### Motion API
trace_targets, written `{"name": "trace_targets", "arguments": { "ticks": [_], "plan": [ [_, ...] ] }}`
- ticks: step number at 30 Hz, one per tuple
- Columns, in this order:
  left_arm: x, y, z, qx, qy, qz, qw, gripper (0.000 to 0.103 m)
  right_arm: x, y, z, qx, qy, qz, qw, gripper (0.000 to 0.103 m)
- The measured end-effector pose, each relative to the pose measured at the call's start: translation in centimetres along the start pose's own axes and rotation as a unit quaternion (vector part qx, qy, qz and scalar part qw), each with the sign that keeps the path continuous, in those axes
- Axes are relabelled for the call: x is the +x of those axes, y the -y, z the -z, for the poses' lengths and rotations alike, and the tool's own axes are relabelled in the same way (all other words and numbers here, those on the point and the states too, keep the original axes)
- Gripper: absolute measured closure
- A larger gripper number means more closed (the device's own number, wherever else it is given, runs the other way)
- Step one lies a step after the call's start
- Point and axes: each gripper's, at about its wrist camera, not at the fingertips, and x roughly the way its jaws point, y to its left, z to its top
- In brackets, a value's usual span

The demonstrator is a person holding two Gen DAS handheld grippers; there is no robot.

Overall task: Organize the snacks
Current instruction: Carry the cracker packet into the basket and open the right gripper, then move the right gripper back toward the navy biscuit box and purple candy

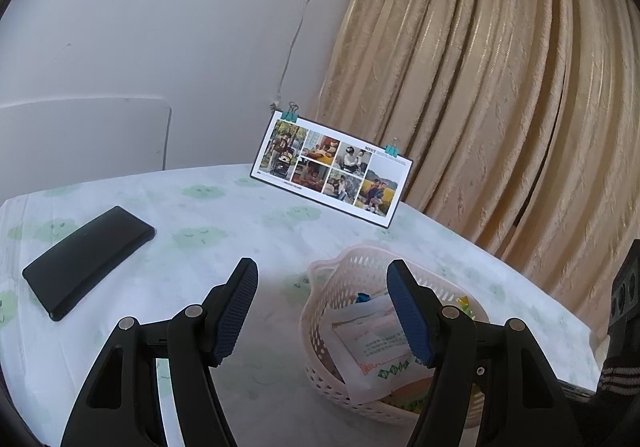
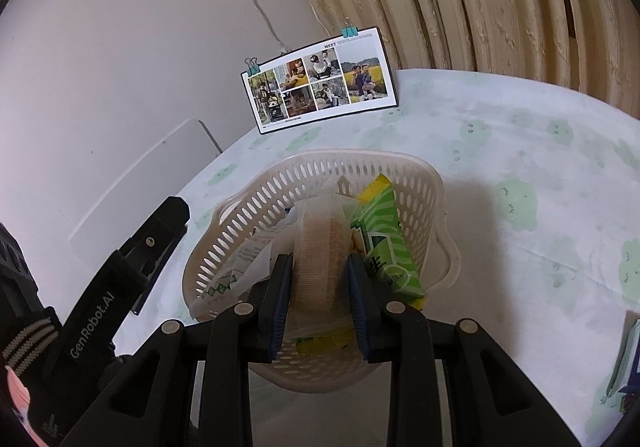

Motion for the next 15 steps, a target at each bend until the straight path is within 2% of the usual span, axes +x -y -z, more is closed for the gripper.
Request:
{"name": "trace_targets", "arguments": {
  "ticks": [2,4,6,15],
  "plan": [
    [0.0,0.0,0.0,0.0,0.001,0.001,1.0,0.03,-0.2,-0.2,0.2,-0.006,0.005,0.002,1.0,0.072],
    [0.0,0.0,-0.1,0.001,0.003,0.0,1.0,0.03,-0.6,-0.4,0.3,-0.012,0.013,-0.002,1.0,0.058],
    [0.0,-0.1,0.0,0.002,0.005,0.0,1.0,0.03,-1.1,-0.7,0.5,-0.02,0.025,0.002,0.999,0.051],
    [-0.1,-0.2,-0.2,0.002,0.014,-0.005,0.9999,0.03,-3.1,0.2,0.6,-0.016,0.052,0.013,0.998,0.046]
  ]
}}
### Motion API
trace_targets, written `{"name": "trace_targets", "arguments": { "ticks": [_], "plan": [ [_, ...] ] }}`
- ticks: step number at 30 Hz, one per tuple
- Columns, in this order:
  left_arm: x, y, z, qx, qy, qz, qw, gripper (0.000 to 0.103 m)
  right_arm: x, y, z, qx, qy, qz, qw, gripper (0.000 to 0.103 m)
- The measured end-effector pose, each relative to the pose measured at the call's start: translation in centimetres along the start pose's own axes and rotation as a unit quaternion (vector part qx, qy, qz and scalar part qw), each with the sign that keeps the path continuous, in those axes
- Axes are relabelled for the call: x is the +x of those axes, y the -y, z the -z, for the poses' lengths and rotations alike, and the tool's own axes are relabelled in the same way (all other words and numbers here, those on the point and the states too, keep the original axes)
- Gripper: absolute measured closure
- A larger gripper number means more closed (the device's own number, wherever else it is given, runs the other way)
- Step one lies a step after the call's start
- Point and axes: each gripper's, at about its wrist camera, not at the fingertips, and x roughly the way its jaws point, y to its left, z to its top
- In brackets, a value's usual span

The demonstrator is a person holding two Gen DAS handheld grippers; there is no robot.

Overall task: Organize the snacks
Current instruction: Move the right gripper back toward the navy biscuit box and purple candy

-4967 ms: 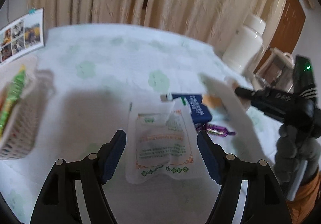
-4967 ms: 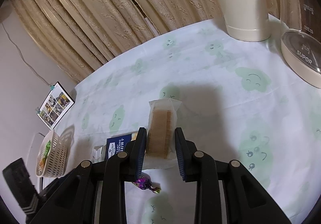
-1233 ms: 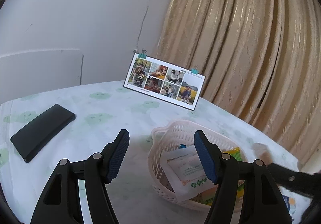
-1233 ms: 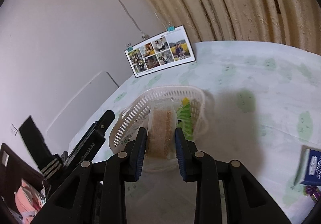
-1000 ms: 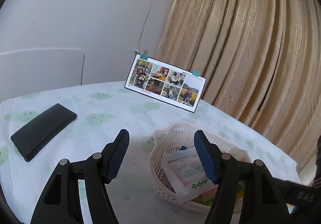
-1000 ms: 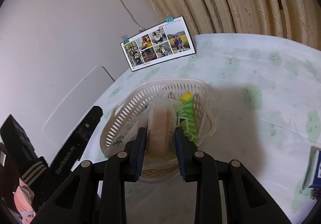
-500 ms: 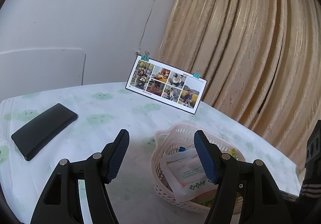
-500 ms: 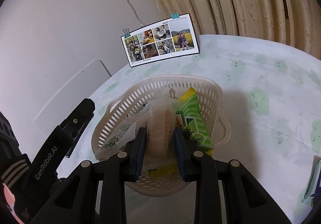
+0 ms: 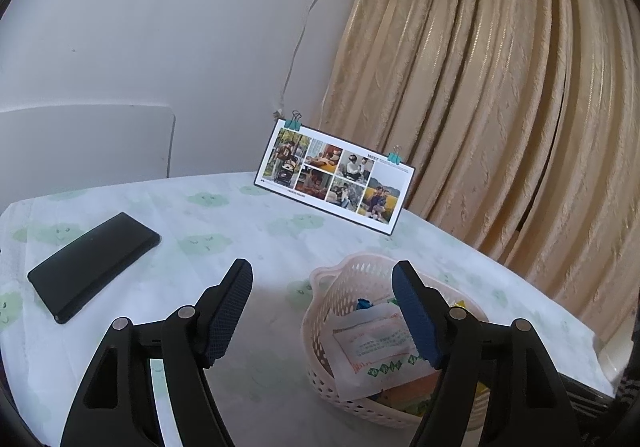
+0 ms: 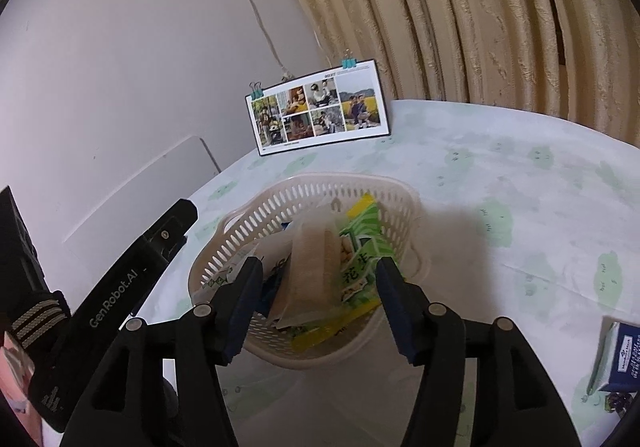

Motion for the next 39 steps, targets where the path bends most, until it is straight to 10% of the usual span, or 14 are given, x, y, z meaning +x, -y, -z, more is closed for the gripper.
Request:
{"name": "trace_targets", "arguments": {
  "ticks": [39],
  "plan": [
    [-0.7,1.5,0.5,0.043,0.023,0.004,0.9988,0.03,-5.4,9.0,3.6,0.1,0.017,0.103,0.989,0.04]
  ]
}}
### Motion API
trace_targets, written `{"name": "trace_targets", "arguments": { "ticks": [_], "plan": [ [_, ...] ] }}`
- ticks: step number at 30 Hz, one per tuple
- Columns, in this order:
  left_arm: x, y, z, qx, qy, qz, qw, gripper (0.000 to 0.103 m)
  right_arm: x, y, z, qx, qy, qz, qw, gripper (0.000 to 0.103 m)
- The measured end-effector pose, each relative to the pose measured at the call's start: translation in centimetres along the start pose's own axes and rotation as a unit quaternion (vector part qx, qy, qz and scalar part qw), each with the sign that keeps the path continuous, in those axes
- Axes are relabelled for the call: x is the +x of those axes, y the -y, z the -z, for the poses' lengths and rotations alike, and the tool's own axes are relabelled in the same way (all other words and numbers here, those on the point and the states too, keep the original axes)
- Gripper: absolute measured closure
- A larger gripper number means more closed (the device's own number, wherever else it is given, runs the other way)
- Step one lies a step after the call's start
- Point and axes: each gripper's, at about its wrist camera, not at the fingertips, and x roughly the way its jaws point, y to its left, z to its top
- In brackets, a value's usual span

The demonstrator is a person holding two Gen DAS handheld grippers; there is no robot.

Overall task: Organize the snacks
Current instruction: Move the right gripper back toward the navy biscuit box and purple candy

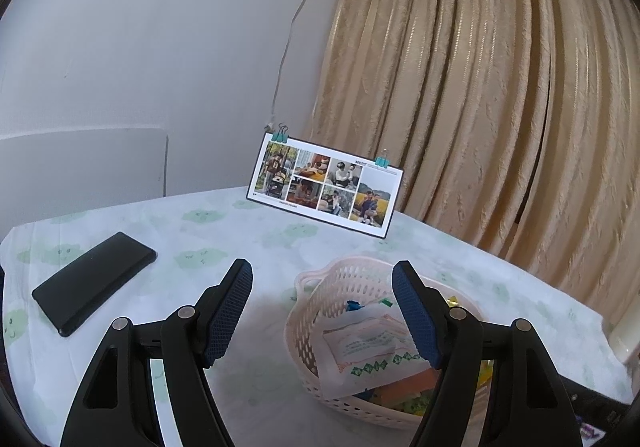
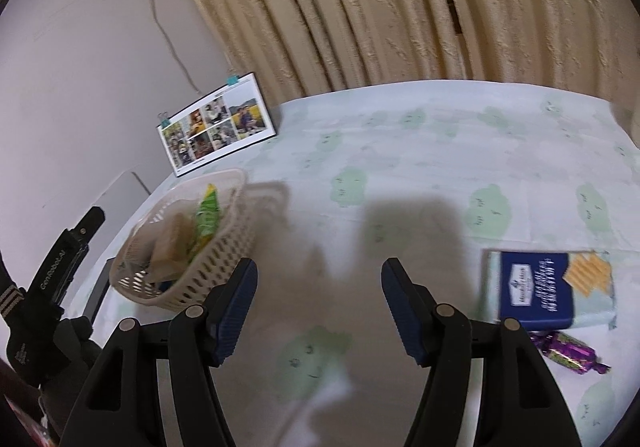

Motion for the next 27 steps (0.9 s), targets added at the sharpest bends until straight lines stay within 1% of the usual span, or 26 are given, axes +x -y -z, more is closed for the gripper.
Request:
{"name": "trace_targets", "arguments": {
  "ticks": [10,19,27],
  "plan": [
    [-0.7,0.9,0.1,0.019,0.013,-0.001,0.9997,0.03,-1.4,2.7,0.4,0.014,0.012,0.039,0.999,0.037],
    [-1.0,1.5,0.1,0.033,0.025,-0.009,0.9991,0.027,-3.0,5.6,0.6,0.041,0.023,0.06,0.997,0.036],
    [-1.4,2.0,0.3,0.046,0.037,-0.017,0.9981,0.027,-4.4,8.2,0.4,0.069,0.038,0.079,0.994,0.035]
  ]
}}
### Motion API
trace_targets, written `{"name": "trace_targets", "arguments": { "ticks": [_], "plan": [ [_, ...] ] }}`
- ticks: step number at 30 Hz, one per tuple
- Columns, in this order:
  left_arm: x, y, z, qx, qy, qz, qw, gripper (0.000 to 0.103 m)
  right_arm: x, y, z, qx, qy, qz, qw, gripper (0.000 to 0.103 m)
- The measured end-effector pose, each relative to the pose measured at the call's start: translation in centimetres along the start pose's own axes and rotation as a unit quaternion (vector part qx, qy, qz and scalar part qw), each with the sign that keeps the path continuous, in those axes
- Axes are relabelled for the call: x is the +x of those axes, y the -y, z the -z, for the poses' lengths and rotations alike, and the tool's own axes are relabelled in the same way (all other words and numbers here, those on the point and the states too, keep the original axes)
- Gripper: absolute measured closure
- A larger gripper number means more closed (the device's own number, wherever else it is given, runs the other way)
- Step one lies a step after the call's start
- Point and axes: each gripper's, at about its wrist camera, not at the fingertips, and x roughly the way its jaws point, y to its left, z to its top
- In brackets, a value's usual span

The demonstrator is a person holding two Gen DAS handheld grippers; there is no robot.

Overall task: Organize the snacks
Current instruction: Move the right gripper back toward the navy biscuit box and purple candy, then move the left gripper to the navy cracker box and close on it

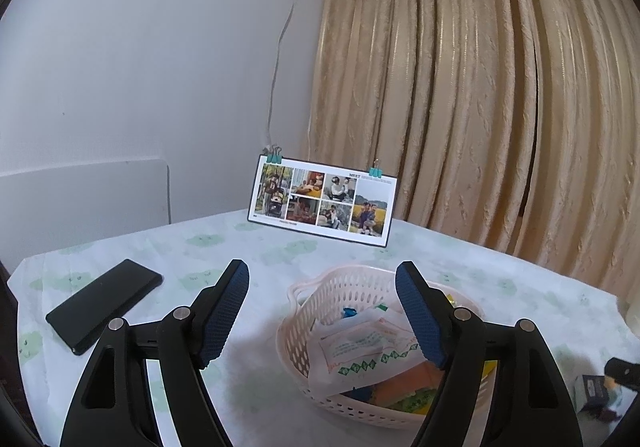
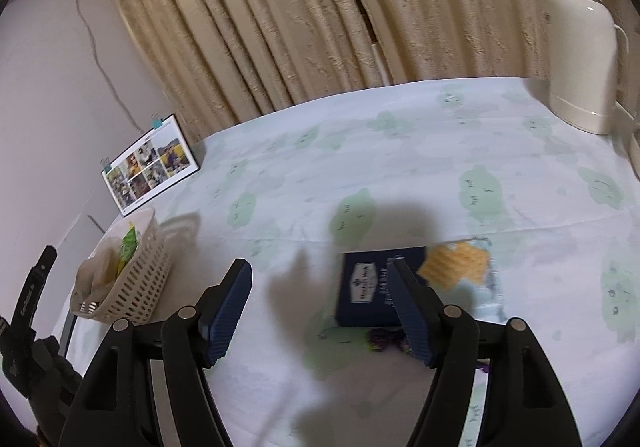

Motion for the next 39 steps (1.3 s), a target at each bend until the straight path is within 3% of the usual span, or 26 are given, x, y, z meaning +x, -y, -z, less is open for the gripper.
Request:
{"name": "trace_targets", "arguments": {
  "ticks": [21,29,39],
  "plan": [
    [-3.5,1.3,0.2,0.02,0.078,0.001,0.9968,0.023,-1.2,3.9,-0.8,0.041,0.011,0.025,0.999,0.032],
    [-6.5,3.0,0.7,0.036,0.125,0.034,0.9909,0.018,-1.1,4.6,-0.8,0.052,0.006,0.027,0.998,0.032],
    [-7.8,6.1,1.2,0.073,0.119,0.08,0.987,0.009,-1.3,5.4,-0.9,0.063,0.006,0.034,0.997,0.03]
  ]
}}
